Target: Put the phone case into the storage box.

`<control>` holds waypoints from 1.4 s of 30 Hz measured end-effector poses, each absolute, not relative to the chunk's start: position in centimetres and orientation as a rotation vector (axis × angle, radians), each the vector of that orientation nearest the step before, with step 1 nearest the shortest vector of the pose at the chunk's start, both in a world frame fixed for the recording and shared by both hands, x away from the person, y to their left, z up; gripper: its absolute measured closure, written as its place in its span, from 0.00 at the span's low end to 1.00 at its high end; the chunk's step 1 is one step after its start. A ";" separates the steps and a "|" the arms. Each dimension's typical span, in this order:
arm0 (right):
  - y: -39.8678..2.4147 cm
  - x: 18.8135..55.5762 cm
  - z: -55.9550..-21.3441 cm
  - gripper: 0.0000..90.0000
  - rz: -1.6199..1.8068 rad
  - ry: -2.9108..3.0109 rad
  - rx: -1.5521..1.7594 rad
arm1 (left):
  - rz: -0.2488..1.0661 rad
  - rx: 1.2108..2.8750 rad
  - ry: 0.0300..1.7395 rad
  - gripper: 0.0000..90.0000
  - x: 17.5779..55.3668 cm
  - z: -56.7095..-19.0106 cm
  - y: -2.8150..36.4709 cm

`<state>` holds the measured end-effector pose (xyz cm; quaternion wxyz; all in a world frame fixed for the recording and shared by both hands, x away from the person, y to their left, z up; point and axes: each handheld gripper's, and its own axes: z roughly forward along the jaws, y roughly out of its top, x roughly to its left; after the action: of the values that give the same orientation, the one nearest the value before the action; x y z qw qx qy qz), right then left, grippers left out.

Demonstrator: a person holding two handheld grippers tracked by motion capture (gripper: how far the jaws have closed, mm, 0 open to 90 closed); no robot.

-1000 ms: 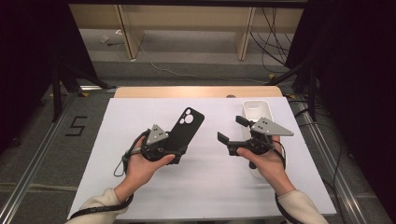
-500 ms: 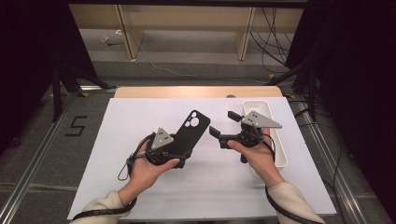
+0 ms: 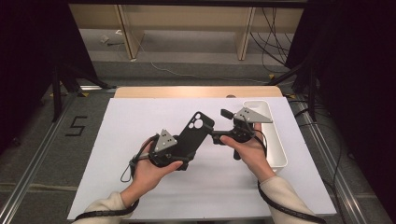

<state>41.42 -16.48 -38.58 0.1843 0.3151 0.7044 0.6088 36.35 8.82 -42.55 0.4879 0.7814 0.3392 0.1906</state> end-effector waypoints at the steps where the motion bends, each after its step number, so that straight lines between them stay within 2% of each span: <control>1: -16.4 41.5 -38.6 0.11 1.713 1.988 0.886 | 0.463 1.901 0.824 0.17 36.3 -42.6 8.8; 22: -14.7 42.6 -39.5 0.12 1.736 2.028 0.926 | 0.466 1.907 0.804 0.17 36.1 -42.5 8.4; 26: -14.6 42.8 -39.7 0.18 1.751 2.028 0.935 | 0.466 1.908 0.803 0.17 36.1 -42.5 8.4; 42: -14.1 43.5 -40.6 0.29 1.795 2.062 0.995 | 0.464 1.910 0.796 0.17 36.1 -42.5 8.2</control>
<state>43.49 -14.09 -40.57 0.1158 0.3396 0.7040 0.6129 36.07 8.24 -42.55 0.4887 0.7858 0.3274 0.1909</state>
